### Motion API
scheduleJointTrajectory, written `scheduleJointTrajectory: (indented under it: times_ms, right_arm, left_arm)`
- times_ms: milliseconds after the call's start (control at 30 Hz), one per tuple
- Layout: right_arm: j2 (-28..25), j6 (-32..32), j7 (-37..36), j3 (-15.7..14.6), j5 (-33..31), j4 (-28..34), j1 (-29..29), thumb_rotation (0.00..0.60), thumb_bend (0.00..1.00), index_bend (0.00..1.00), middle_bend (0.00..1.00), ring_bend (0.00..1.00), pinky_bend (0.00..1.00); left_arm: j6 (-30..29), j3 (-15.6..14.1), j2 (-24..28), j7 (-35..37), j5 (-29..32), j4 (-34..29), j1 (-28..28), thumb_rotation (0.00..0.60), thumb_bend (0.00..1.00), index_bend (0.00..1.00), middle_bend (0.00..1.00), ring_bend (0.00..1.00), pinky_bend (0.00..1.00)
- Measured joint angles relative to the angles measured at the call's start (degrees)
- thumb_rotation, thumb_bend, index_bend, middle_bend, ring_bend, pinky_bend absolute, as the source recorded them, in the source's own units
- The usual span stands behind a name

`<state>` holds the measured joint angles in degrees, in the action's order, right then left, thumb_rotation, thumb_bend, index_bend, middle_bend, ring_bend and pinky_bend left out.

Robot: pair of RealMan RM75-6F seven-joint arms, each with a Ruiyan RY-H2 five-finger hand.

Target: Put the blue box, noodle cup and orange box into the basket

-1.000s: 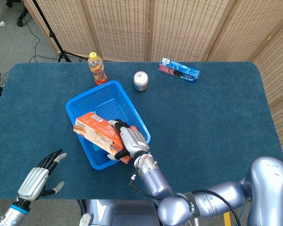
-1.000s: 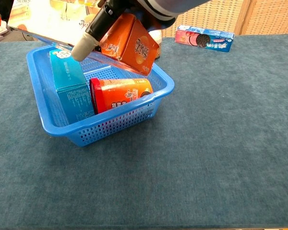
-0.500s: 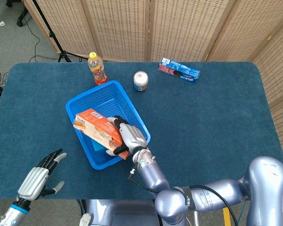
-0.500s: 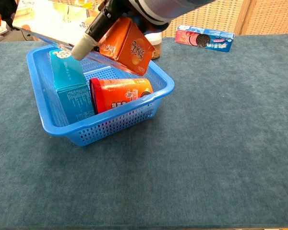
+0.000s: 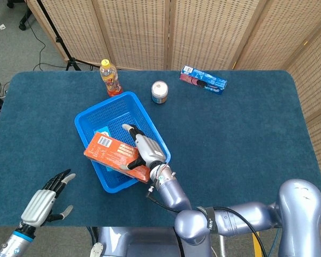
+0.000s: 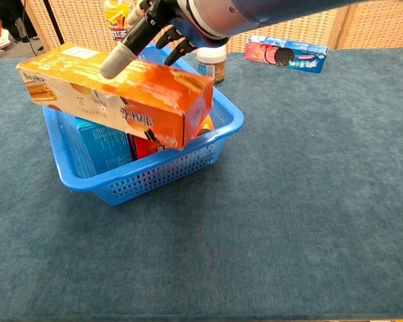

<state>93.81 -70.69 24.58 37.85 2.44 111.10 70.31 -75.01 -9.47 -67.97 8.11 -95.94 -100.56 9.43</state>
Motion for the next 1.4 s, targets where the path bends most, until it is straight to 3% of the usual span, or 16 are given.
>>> scheduleJointTrajectory:
  times_ms: [700, 833, 1000, 1167, 1400]
  right_arm:
    - [-3.34, -3.32, 0.97, -0.61, 0.88, 2.96, -0.77, 0.6, 0.18, 0.03, 0.0, 0.0, 0.1]
    - [-6.22, -4.64, 1.57, -0.37, 1.19, 6.03, -2.03, 0.6, 0.18, 0.03, 0.0, 0.0, 0.09]
    - [-12.09, -6.81, 2.22, -0.81, 3.18, 14.8, -5.51, 0.6, 0.18, 0.03, 0.0, 0.0, 0.08]
    - [-17.35, -7.39, 2.57, -4.69, 10.32, 22.87, -10.18, 0.6, 0.18, 0.03, 0.0, 0.0, 0.07]
    - [-22.45, -3.66, -0.8, -13.17, 27.83, 23.61, -18.53, 0.6, 0.18, 0.03, 0.0, 0.0, 0.07]
  left_arm:
    - [-0.98, -0.27, 0.32, -0.02, -1.13, -0.43, -0.21, 0.6, 0.33, 0.08, 0.0, 0.01, 0.13]
    - [-1.44, -0.32, 0.46, -0.36, -1.59, -0.68, -0.36, 0.6, 0.33, 0.08, 0.0, 0.01, 0.13]
    - [-2.21, -0.38, 0.61, -0.91, -2.1, -1.03, -0.65, 0.6, 0.33, 0.08, 0.0, 0.01, 0.13]
    - [-2.97, -0.39, 0.81, -1.53, -2.55, -1.28, -0.97, 0.6, 0.32, 0.08, 0.0, 0.01, 0.13]
    - [-4.19, -0.37, 1.22, -2.69, -3.35, -1.86, -1.45, 0.6, 0.32, 0.08, 0.0, 0.01, 0.13]
